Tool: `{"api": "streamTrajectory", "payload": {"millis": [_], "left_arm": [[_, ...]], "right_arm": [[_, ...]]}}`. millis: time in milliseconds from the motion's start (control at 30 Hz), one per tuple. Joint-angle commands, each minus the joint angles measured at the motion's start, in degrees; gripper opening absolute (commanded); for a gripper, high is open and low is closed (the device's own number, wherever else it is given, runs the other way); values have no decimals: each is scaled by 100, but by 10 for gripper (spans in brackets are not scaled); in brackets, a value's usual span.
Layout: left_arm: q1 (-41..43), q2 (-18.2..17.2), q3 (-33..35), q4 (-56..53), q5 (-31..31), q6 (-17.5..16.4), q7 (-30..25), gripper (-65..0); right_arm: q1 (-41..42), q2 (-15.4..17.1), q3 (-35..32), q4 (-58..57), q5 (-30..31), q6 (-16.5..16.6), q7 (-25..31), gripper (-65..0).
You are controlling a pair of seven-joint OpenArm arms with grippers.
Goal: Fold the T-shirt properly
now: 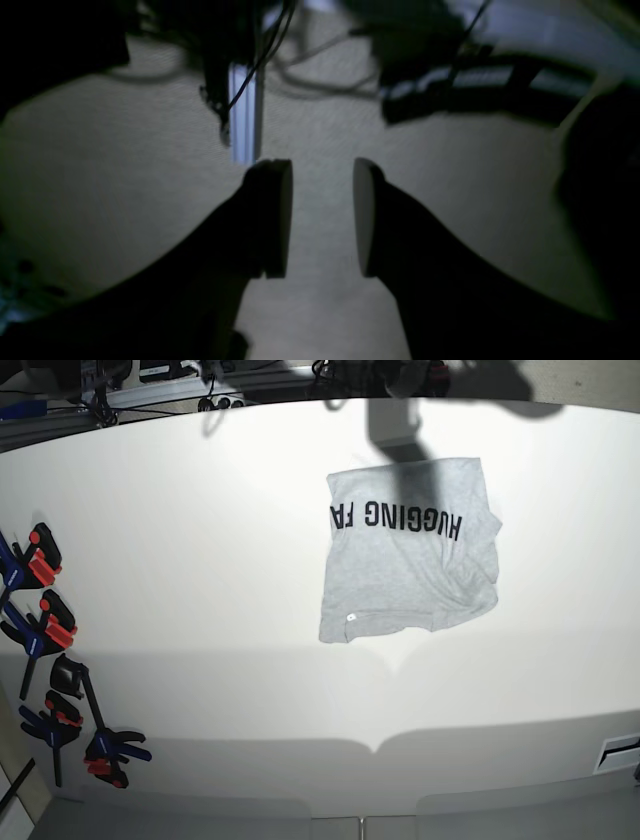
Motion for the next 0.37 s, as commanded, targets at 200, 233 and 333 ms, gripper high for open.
{"api": "streamTrajectory", "payload": {"millis": [200, 233, 333], "left_arm": [[-557, 13, -15, -608, -52, -4, 105, -223], [-595, 37, -15, -603, -52, -4, 111, -223], [-702, 81, -15, -605, -28, -4, 177, -223]], "right_arm": [[361, 55, -870, -11, 35, 24, 28, -453], [380, 55, -940, -4, 33, 26, 96, -453], [457, 31, -1099, 0, 35, 24, 166, -453]]}}
